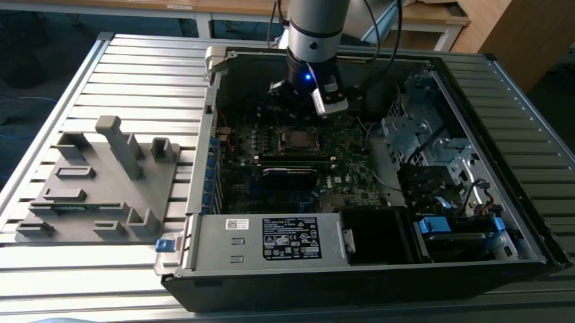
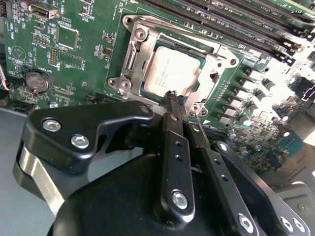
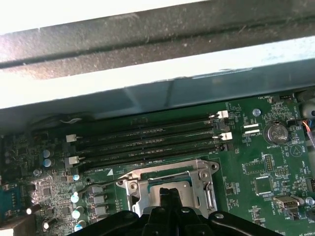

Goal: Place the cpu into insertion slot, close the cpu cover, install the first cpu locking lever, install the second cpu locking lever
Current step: 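Close the cpu cover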

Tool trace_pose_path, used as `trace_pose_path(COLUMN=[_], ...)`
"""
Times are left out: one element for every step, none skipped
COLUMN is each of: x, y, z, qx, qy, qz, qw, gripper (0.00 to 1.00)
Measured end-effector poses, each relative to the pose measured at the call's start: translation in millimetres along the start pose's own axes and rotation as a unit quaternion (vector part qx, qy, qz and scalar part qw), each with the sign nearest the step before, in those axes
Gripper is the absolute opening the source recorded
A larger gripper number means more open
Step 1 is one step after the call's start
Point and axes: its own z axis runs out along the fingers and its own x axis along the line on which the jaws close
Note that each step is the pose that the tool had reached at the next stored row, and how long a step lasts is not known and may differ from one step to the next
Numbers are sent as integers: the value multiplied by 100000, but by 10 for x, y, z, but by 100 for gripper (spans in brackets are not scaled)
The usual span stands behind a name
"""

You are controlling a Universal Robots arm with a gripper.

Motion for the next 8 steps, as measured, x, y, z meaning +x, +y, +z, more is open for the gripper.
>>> trace_pose_path(x=[0,0,0,0,0,0,0,0], y=[0,0,-1,-1,-1,0,0,0], z=[1,2,1,1,2,2,2,2], qx=[7,15,19,21,17,16,16,17], qy=[26,40,49,51,51,52,53,55], qz=[-335,-511,-590,-598,-620,-640,-644,-649], qw=[99999,99999,99998,99998,99998,99998,99998,99998], gripper=[10,10,10,10,10,10,10,10])
